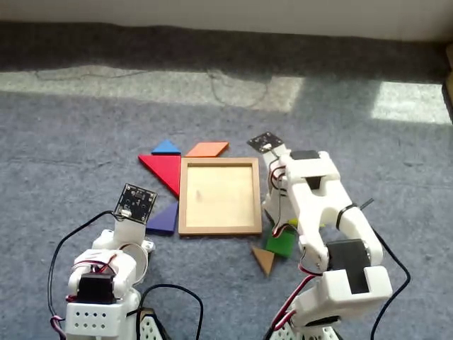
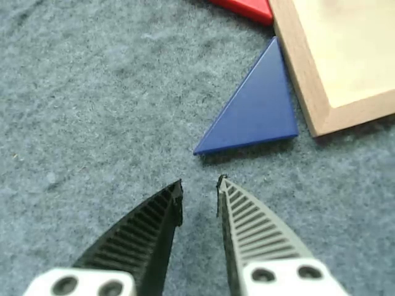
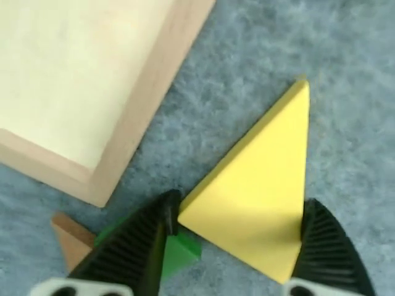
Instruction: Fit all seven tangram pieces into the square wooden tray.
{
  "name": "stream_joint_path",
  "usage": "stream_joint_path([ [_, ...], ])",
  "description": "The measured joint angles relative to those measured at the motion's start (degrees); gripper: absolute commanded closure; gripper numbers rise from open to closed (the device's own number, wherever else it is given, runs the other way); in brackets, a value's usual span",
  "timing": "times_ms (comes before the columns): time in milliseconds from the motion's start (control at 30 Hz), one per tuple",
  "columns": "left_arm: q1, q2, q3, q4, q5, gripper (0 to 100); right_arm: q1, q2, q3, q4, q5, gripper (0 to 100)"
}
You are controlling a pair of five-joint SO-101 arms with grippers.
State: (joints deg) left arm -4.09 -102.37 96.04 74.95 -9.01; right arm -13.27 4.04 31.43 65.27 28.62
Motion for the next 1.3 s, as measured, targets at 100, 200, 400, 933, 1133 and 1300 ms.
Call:
stream_joint_path([
  [100, 0.0, 0.0, 0.0, 0.0, 0.0, 88, -0.09, -2.55, -1.14, 4.22, 0.0, 76.0],
  [200, 0.0, 0.0, 0.0, 0.0, 0.0, 88, -0.26, -7.21, -2.64, 7.3, -1.85, 76.0],
  [400, 0.0, 0.0, 0.0, 0.0, 0.0, 88, -4.13, -16.26, -3.52, 9.93, -8.62, 76.0],
  [933, 0.0, 0.0, 0.0, 0.0, 0.0, 88, -21.54, -17.93, -3.52, -3.69, -44.31, 76.0],
  [1133, 0.0, 0.0, 0.0, 0.0, 0.0, 88, -22.15, -17.93, -3.52, -10.29, -47.65, 76.0],
  [1300, 0.0, 0.0, 0.0, 0.0, 0.0, 88, -22.15, -13.63, -4.57, -11.69, -48.35, 76.0],
])
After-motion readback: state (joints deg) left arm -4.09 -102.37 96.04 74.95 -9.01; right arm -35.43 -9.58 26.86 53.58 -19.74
